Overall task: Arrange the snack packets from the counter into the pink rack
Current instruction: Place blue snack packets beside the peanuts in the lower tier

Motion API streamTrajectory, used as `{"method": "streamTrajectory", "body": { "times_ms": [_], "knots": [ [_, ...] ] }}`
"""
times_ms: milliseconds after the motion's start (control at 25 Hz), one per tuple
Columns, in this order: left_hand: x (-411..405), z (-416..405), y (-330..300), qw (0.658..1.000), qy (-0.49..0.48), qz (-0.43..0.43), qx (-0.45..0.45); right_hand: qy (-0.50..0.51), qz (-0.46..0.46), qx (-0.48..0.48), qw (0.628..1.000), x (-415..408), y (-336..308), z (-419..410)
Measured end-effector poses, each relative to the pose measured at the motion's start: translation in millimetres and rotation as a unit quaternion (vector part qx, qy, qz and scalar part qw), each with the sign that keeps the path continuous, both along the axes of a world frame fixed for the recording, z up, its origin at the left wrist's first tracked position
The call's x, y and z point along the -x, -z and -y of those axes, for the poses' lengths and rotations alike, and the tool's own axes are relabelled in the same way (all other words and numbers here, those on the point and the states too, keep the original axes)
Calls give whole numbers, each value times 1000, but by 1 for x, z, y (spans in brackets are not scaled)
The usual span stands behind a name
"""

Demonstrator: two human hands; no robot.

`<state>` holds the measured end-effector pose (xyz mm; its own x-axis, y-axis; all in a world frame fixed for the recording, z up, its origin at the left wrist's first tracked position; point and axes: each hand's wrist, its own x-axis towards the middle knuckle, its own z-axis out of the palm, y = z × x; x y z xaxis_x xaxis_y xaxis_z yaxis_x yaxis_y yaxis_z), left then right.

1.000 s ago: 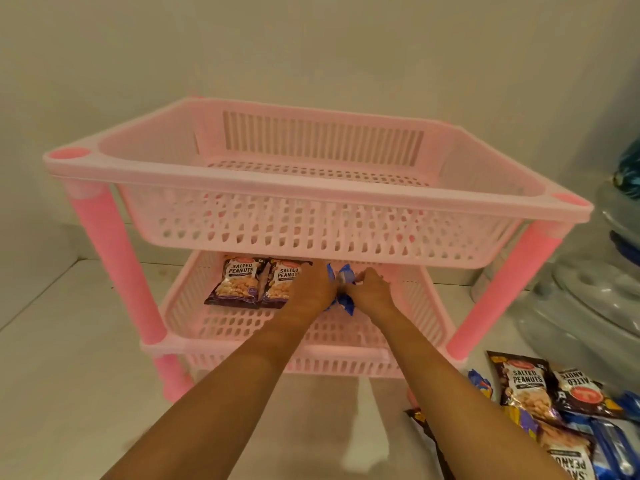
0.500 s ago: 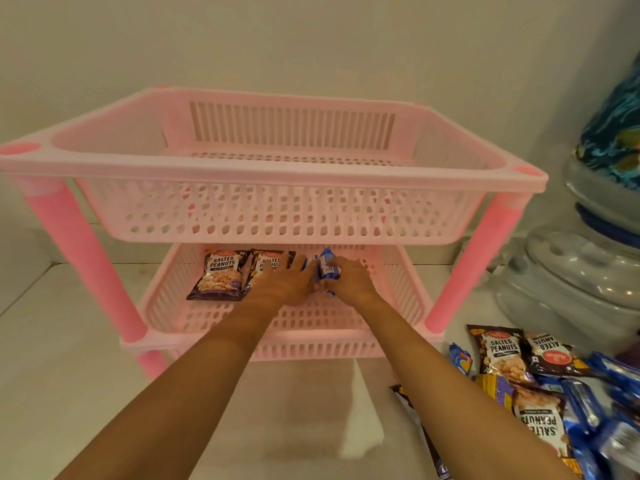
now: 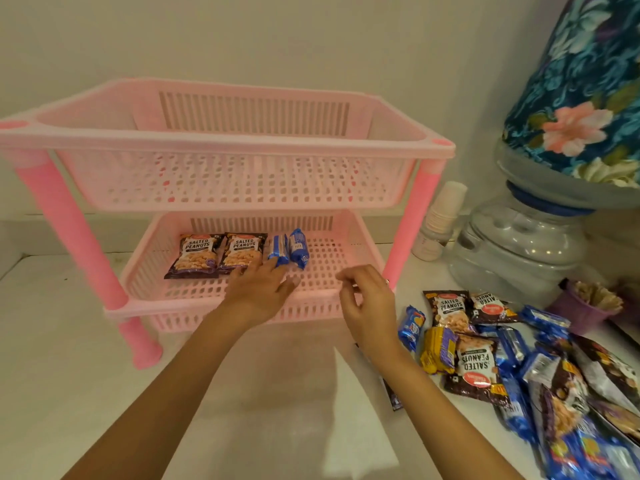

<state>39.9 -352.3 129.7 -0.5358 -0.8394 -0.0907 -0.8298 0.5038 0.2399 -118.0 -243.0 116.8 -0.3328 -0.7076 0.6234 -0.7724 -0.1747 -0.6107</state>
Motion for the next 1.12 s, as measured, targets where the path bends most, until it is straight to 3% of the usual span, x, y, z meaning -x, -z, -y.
{"method": "streamTrajectory", "body": {
  "times_ms": [160,280,400,520,640,720,800,960,1120],
  "knots": [
    [-27,-42,22,993,1,-2,115,143,-69,-101,982,20,59,-59],
    [-38,-50,32,981,36,21,188,232,-121,-297,918,26,100,-90],
    [-37,-51,29,982,25,25,186,227,-130,-442,858,20,99,-107],
    [-38,-48,26,984,40,15,172,187,-70,-419,886,13,81,-109],
    [-42,-37,12,990,66,-5,122,86,36,-243,965,-6,55,-109],
    [-48,-23,8,992,64,-22,103,52,58,-115,990,-20,30,-101],
    [-55,-13,10,990,45,-29,127,50,49,-51,996,-29,5,-77],
    [-58,-20,23,982,17,-51,178,68,-21,-111,991,-27,-25,12],
    [-58,-20,31,975,-4,-63,211,146,-58,-325,933,0,-22,108]
  ]
}}
